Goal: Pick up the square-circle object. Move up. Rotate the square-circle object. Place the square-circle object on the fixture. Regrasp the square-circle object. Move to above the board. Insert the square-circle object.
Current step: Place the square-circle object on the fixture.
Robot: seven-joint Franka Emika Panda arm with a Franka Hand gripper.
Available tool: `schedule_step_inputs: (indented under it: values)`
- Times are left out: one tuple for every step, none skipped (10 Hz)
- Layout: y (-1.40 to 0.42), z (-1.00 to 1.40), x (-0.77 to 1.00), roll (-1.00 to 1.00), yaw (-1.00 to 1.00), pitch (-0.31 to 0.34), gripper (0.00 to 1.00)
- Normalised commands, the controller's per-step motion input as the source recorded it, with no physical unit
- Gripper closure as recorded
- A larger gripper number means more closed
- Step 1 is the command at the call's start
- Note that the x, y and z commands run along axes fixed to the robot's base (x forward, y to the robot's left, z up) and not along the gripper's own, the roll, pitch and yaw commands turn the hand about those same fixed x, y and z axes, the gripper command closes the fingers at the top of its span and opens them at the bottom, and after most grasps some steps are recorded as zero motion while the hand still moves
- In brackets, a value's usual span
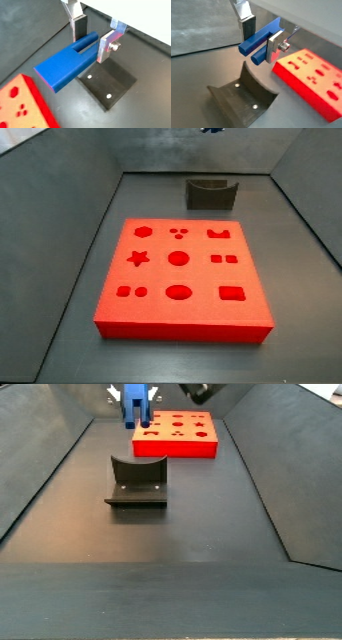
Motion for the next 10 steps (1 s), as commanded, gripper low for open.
schedule_step_inputs:
  values:
    - [0.06, -0.01, 0.10, -0.43, -0.13, 0.186, 1.00]
    - [0.05, -0.01, 0.10, -0.33, -0.14, 0.163, 1.00]
    - [0.03, 0.00, 0.08, -0.20, -0.13, 0.115, 1.00]
    - [0.06, -1.00, 0.10, -1.00, -0.20, 0.019, 1.00]
    - [0.07, -1.00, 0.11, -1.00, -0.19, 0.003, 1.00]
    - [0.08, -1.00, 0.11, -1.00, -0.19, 0.013, 1.00]
    - [0.08, -1.00, 0.13, -1.00, -0.18, 0.035, 1.00]
    - [0.09, -1.00, 0.14, -1.00, -0.18, 0.035, 1.00]
    - [0.09, -1.00, 0.15, -0.96, -0.18, 0.029, 1.00]
    - [0.10, -1.00, 0.16, -0.80, -0.16, 0.020, 1.00]
